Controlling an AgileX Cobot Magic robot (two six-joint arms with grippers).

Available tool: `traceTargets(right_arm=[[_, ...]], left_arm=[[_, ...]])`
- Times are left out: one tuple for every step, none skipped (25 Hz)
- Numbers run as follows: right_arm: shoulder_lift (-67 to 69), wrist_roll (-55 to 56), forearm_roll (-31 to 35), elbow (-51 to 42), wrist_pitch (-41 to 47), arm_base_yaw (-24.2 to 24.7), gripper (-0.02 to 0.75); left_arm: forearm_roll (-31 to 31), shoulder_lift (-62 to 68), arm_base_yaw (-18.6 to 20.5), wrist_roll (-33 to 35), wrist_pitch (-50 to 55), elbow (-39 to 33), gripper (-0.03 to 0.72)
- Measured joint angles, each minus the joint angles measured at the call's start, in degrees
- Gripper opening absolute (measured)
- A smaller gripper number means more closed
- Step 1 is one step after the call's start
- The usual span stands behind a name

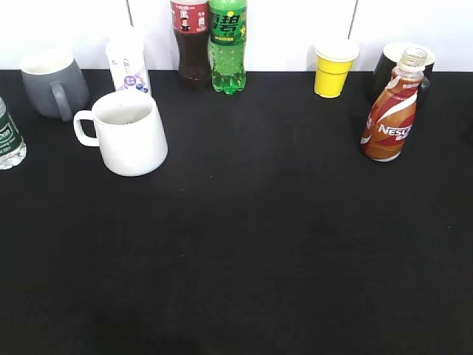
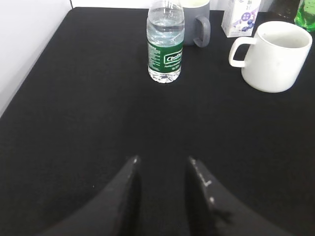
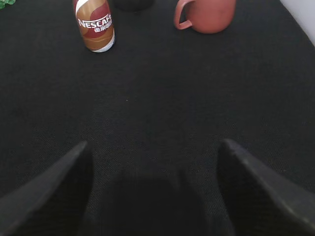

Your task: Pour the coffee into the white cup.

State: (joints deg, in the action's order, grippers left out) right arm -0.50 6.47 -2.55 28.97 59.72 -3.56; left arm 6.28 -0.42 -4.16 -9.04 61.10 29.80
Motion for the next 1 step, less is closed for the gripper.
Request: traceTargets(right_arm=[[0.0, 0.0, 0.0, 0.0, 0.0, 0.0, 0.594]], left_arm=[[0.0, 0.0, 0.0, 0.0, 0.0, 0.0, 0.237]])
